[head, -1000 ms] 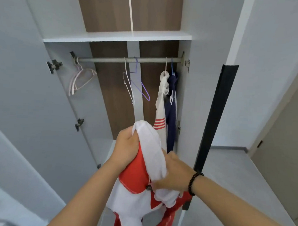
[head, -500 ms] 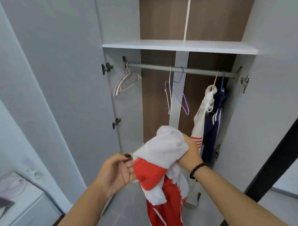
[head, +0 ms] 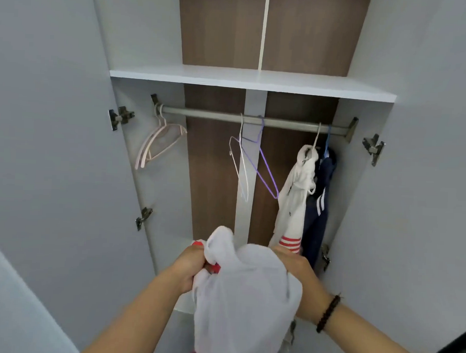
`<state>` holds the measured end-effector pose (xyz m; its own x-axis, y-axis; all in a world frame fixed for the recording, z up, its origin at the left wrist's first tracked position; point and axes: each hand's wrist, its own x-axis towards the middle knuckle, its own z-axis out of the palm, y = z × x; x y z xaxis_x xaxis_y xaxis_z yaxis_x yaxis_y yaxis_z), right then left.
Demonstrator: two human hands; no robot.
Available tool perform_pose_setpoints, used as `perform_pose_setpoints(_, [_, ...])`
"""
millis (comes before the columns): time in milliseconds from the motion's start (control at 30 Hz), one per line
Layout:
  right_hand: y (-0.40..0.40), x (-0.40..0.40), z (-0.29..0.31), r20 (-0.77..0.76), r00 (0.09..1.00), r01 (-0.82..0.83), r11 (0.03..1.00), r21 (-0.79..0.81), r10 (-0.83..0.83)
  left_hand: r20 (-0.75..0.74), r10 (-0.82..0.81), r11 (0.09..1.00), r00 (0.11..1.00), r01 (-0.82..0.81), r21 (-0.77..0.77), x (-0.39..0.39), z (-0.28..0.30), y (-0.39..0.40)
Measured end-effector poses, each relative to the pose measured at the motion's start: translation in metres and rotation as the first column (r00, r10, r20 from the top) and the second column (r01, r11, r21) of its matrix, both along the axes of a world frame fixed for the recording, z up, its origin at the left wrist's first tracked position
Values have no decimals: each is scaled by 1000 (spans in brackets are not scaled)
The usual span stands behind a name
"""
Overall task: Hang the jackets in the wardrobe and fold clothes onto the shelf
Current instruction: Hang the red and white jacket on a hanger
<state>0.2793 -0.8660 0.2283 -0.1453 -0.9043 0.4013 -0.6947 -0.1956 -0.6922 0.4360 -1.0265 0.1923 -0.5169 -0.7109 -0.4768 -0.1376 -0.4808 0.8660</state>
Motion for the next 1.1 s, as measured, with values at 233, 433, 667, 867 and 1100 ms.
perform_pose_setpoints(233, [-31, -8, -65, -219, 975, 94, 950, 296, -29, -187, -37, 994, 982, 16, -111, -27, 24, -76])
perform_pose_setpoints(433, [-70, 6, -67, -34, 998, -14, 775, 632, 45, -288, -209, 965, 934, 150, -213, -30, 53, -99])
perform_pose_setpoints(667, [-109, -16, -22, 148, 944, 203, 872, 446, -295, -289, -342, 937, 894, 302, -173, -17, 60, -106])
perform_pose_setpoints(867, [-140, 3, -18, 18, 991, 121, 947, 298, -132, -291, -457, 889, 841, 418, -189, -7, 57, -99])
perform_pose_setpoints(1100, [-156, 5, -21, 291, 902, 315, 947, 58, -318, -316, -375, 917, 871, 301, -260, 10, 32, -121])
